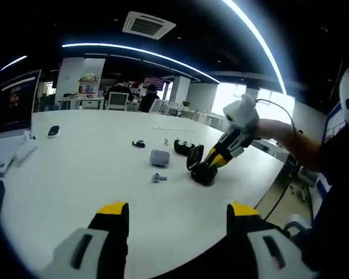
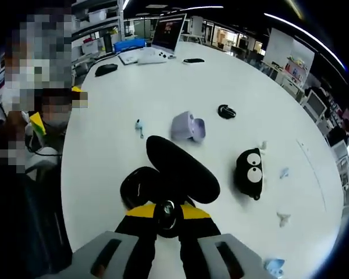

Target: Pick up the earbuds from the table and place the earbuds into the earbud case

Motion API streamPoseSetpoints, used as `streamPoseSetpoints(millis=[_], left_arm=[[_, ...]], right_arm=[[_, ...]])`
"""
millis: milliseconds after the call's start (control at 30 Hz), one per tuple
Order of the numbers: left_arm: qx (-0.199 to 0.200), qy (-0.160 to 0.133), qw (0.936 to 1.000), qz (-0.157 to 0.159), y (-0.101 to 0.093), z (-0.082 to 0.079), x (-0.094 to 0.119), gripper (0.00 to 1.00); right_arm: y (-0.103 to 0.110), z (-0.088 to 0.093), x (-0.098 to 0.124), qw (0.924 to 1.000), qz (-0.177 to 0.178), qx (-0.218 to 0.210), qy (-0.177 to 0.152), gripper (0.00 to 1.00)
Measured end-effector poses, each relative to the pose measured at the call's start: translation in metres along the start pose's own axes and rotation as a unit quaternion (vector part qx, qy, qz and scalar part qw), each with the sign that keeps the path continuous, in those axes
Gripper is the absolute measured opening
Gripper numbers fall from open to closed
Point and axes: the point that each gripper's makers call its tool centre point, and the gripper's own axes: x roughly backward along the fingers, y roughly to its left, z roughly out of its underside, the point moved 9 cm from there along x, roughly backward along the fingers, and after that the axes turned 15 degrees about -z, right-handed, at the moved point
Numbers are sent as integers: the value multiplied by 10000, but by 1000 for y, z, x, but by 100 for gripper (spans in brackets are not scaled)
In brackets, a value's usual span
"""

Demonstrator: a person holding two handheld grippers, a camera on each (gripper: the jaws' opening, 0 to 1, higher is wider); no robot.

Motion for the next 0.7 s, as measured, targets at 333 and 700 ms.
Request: streamPoseSetpoints(millis=[333,700], left_arm=[[1,-15,10000,3,-2,0,1,69],[-70,10,10000,25,-7,-4,-3,69]], right_arm=[[1,0,3,9999,25,84,-74,13],[1,3,24,9994,110,126,-315,14]])
